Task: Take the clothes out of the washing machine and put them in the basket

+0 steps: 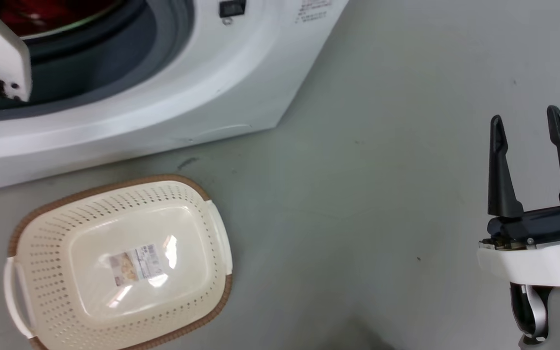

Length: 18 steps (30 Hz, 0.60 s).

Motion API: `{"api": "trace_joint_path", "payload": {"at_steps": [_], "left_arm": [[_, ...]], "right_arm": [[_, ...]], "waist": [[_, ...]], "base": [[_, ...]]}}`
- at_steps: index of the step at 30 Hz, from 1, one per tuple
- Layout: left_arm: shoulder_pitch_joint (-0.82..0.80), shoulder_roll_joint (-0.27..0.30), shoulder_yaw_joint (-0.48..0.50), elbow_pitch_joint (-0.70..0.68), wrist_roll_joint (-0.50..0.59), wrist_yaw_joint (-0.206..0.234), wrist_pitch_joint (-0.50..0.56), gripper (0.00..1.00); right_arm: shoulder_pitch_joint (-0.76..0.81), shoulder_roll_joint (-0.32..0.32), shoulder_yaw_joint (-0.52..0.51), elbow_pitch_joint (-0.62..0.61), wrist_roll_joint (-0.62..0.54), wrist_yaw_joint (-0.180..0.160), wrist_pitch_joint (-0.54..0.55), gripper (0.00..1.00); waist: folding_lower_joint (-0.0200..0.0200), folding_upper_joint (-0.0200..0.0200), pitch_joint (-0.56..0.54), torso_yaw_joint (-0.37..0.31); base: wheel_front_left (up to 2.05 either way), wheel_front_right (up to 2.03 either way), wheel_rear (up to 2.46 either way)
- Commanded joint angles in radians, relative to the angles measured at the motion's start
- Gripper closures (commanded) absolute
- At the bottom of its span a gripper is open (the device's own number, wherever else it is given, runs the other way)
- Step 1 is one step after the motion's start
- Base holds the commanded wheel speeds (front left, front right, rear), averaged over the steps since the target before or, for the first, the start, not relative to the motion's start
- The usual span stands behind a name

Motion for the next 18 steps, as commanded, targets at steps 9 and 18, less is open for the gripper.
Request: {"api": "trace_joint_path", "payload": {"at_steps": [9,18], "left_arm": [[0.180,-0.030,0.021,-0.112,-0.011,0.071,-0.126,1.00],[0.401,-0.001,0.152,-0.496,0.027,0.209,-0.132,1.00]], "right_arm": [[0.051,-0.001,-0.024,0.018,-0.044,-0.001,-0.002,0.00],[0.089,-0.001,-0.033,0.032,-0.066,-0.001,-0.002,0.00]], "waist": [[0.0001,-0.0001,-0.209,0.091],[0.0001,-0.0001,-0.317,0.144]], "base": [[0.00,0.00,0.00],[0.00,0.00,0.00]]}}
